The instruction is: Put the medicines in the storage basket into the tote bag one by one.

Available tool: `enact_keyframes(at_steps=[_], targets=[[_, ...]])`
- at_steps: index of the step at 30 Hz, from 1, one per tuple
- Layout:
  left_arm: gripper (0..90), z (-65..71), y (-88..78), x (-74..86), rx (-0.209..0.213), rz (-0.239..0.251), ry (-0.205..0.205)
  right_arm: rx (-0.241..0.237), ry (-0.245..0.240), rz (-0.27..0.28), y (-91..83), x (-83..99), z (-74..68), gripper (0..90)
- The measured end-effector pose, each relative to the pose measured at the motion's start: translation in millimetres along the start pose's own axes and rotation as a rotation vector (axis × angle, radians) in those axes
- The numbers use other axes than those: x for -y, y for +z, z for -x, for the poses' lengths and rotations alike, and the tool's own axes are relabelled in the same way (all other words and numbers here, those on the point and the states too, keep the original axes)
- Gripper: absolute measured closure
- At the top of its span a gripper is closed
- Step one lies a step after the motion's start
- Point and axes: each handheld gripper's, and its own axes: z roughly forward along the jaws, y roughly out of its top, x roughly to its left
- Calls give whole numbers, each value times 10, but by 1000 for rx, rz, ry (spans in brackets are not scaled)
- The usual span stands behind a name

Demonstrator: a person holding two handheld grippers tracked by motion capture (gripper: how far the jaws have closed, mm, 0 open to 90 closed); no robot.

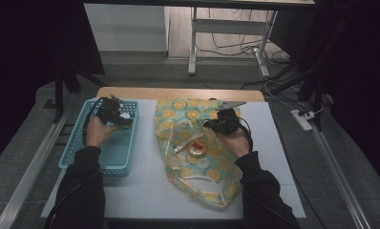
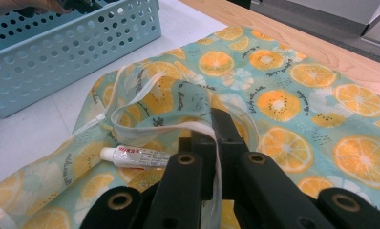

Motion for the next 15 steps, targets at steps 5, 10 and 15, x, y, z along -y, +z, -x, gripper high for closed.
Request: enact_keyframes(at_steps=[5, 10, 15], targets=[[501, 4, -15, 0, 10, -8, -11, 0, -3, 0, 5, 2, -2, 895], [506, -5, -40, 5, 31, -6, -31, 0, -3, 1, 2, -2, -7, 895], [507, -18, -125, -4, 42, 13, -50, -4, 4, 4, 8, 6, 0, 895]])
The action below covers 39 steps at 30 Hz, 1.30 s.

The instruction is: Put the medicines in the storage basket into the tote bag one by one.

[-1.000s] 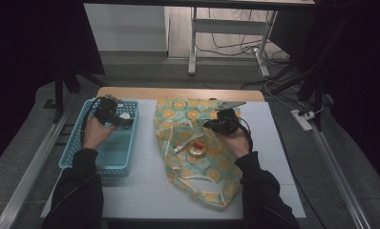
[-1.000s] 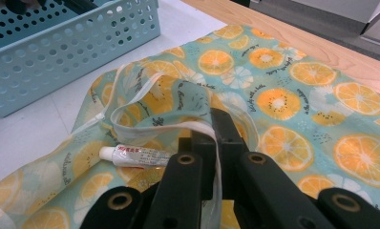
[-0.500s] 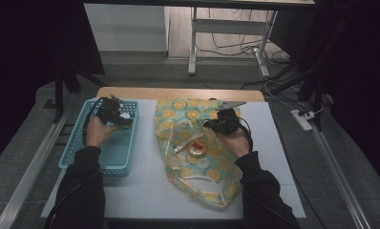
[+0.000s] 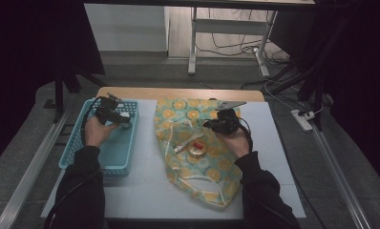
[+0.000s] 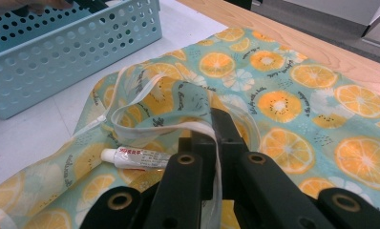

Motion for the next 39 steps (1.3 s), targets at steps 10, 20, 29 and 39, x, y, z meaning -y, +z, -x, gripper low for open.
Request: enact_keyframes(at_steps=[10, 20, 29, 39], targets=[[507, 110, -216, -84, 2, 20, 47, 4, 0, 0, -2, 1, -1, 895], [508, 241, -522, -187, 18, 80, 86, 5, 0, 5, -7, -3, -6, 895], [508, 464, -678, -223, 79, 111, 148, 6, -3, 16, -23, -9, -6, 895], [508, 780, -696, -258, 154, 116, 233, 7, -4, 18, -28, -15, -6, 895]])
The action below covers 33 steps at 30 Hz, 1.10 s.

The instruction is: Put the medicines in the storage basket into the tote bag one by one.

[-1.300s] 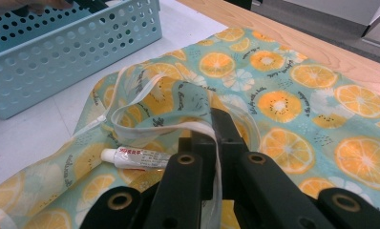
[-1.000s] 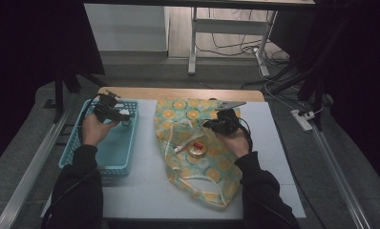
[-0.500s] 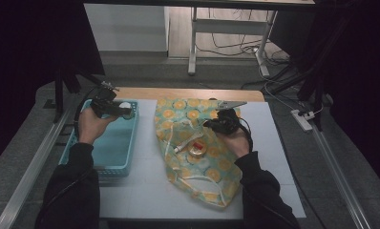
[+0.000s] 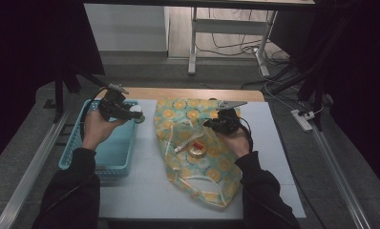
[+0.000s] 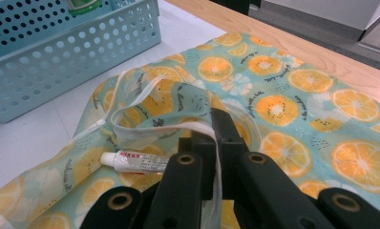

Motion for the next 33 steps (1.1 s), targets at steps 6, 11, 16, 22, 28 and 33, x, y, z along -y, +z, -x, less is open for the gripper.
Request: enact_keyframes(at_steps=[6, 11, 16, 22, 28, 33], targets=[[508, 253, 73, -86, 52, 6, 50, 2, -4, 6, -7, -5, -1, 895], [508, 490, 173, -161, 101, -3, 102, 4, -3, 5, -9, 0, 12, 895], [508, 682, 298, -226, 140, -12, 143, 9, -1, 4, -19, 4, 26, 895], [508, 840, 451, -287, 179, -23, 175, 10, 0, 4, -21, 4, 32, 895], [508, 992, 604, -364, 207, -26, 215, 12, 4, 6, -19, 11, 44, 895], [508, 1136, 727, -442, 227, -30, 248, 12, 4, 5, -15, 14, 47, 895]])
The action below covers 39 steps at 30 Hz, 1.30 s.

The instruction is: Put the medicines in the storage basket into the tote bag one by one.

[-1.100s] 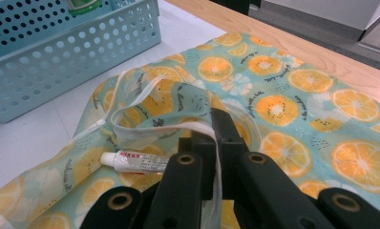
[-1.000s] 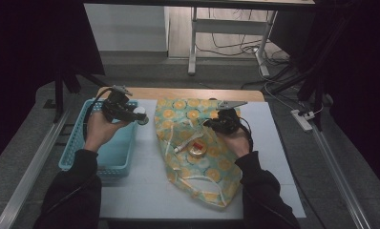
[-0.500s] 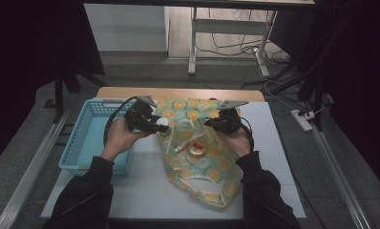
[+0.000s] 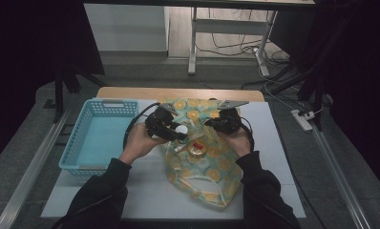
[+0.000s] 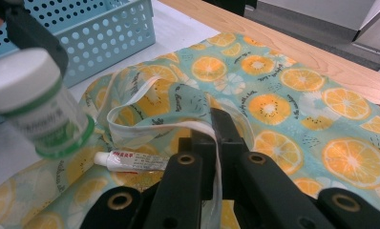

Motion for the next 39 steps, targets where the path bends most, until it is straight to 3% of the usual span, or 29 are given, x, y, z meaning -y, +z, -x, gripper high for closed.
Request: enact_keyframes(at_steps=[8, 20, 33, 39], targets=[[507, 81, 236, -140, -2, -9, 35, 3, -1, -1, -5, 2, 8, 895], [507, 100, 596, -201, -51, -40, 55, 12, 0, -6, -11, 11, 29, 895], [506, 47, 844, -154, -81, -89, 46, 7, -6, -9, 5, 13, 13, 895], [497, 8, 863, -131, -70, -65, 24, 7, -8, -8, 4, 10, 9, 895]])
